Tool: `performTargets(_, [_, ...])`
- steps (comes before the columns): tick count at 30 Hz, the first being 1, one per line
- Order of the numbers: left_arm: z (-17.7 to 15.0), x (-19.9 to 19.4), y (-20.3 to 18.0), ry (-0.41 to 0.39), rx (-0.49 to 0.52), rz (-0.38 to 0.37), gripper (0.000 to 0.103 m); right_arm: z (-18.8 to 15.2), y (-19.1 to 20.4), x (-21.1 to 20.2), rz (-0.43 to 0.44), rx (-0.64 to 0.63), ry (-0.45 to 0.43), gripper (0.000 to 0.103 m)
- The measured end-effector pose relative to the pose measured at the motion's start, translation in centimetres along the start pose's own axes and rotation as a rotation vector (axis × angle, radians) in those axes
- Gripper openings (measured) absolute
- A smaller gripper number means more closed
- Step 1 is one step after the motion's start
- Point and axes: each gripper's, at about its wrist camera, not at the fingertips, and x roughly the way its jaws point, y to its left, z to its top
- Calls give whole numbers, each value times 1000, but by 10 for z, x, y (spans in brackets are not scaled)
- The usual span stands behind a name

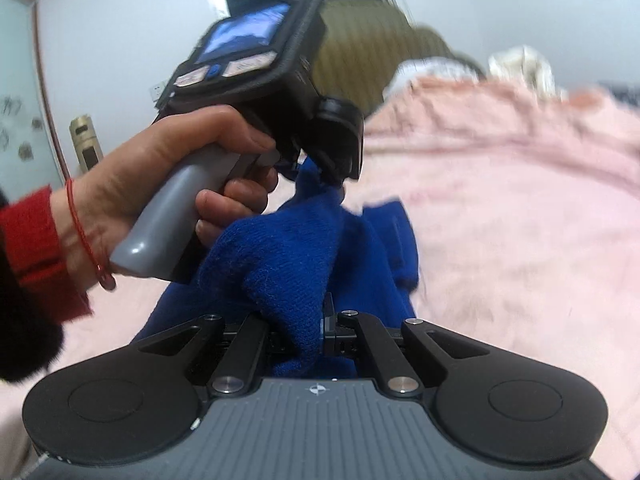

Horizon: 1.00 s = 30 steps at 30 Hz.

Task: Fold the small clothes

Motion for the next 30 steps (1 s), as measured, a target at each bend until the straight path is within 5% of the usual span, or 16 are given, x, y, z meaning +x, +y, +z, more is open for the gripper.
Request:
performTargets(4, [8,-6,12,-25,-89,-57,32,-5,-17,4,25,98,57,19])
performTargets(9, [15,-37,23,-165,-101,40,82,-8,-38,11,65,238,89,27])
performTargets(14, [3,-66,35,-226,-41,153,82,-11,-46,14,110,298,86,33])
performTargets(22, [-64,-79,61,-108,-117,161,82,-12,-61,14,171,379,61,43])
performTargets(26, [-97,-88,59,-82,-137,188,82,-13,-67,9,141,427,19,41])
performTargets(30, [-117,-93,49,-68,-120,224,83,-14,-67,6,89,428,1,27])
